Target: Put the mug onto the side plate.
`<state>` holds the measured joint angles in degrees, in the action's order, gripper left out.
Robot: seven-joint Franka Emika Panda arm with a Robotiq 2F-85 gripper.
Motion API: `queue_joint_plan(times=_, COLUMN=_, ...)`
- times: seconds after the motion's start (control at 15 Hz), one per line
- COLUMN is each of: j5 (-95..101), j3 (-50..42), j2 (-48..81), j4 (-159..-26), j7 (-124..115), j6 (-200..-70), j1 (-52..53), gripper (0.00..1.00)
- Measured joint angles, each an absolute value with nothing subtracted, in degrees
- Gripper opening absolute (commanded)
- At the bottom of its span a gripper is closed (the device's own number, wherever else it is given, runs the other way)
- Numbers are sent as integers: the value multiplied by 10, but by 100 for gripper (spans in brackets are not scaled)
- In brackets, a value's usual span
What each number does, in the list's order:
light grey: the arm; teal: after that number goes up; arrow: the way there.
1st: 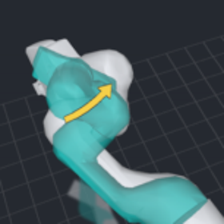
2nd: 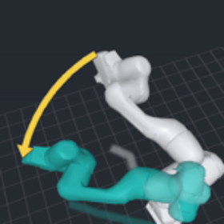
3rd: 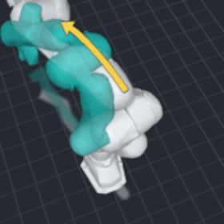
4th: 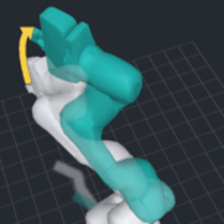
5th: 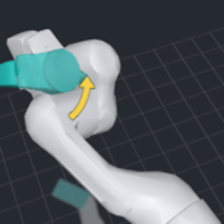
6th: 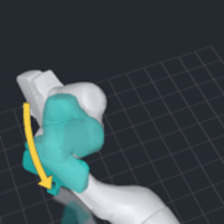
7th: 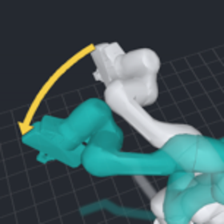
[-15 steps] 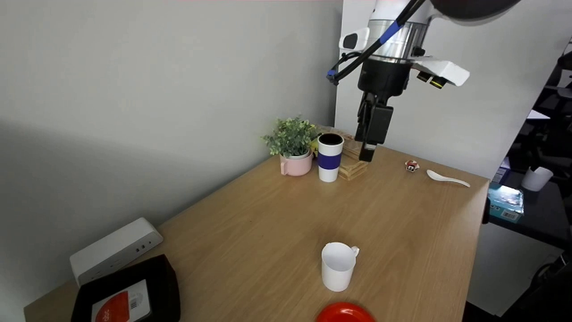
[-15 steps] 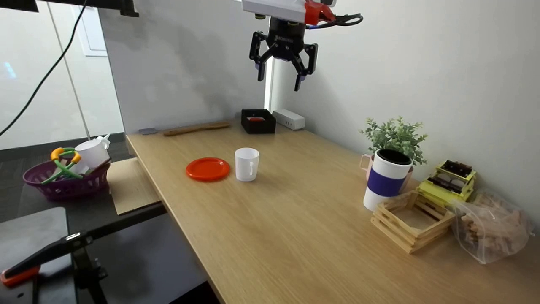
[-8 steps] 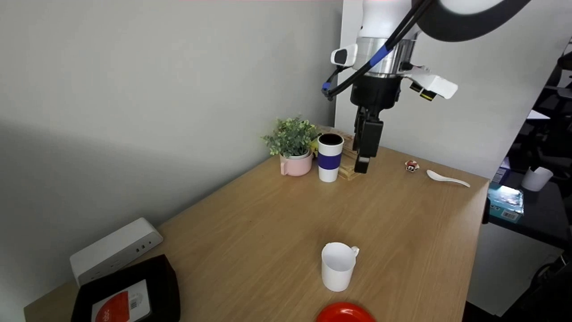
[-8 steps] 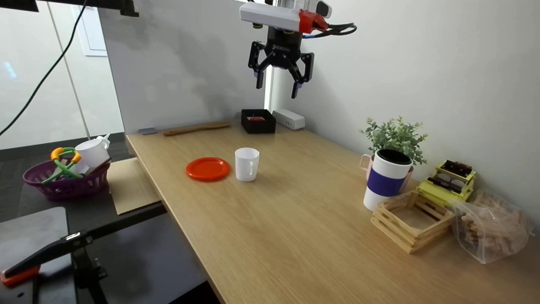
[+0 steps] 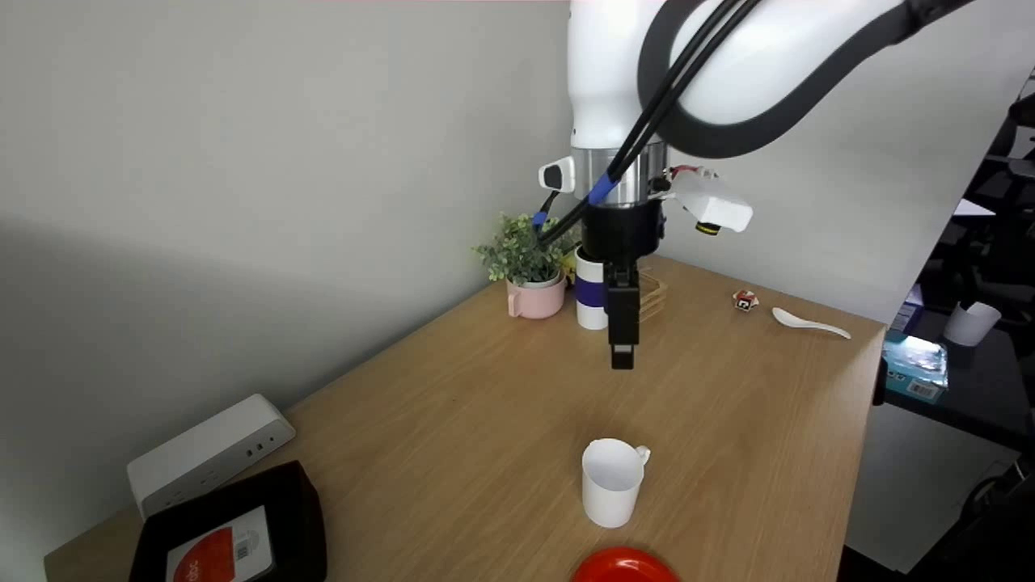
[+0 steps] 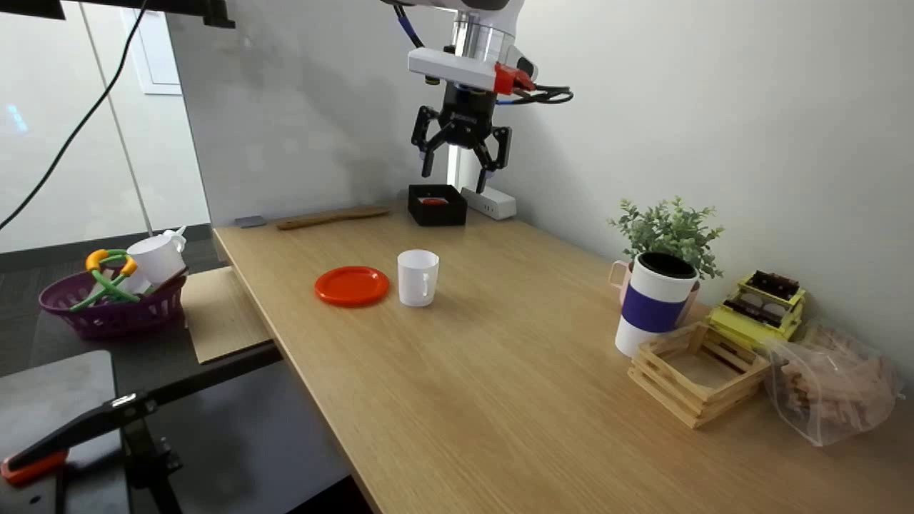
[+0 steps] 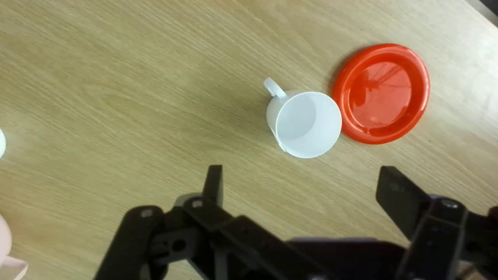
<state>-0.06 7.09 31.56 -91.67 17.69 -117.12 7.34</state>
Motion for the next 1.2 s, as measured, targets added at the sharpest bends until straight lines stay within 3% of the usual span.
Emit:
queue_joint_plan(times=0.4, j5=3, j3=73, j2=425, j4=-774, j7=178, j6=-1074, j1=80, gripper=100)
queue_joint_plan(times=1.2, j5=0, j3=73, j2=463, j4=-761, j7=176, j6=-1070, j1=78, gripper=100)
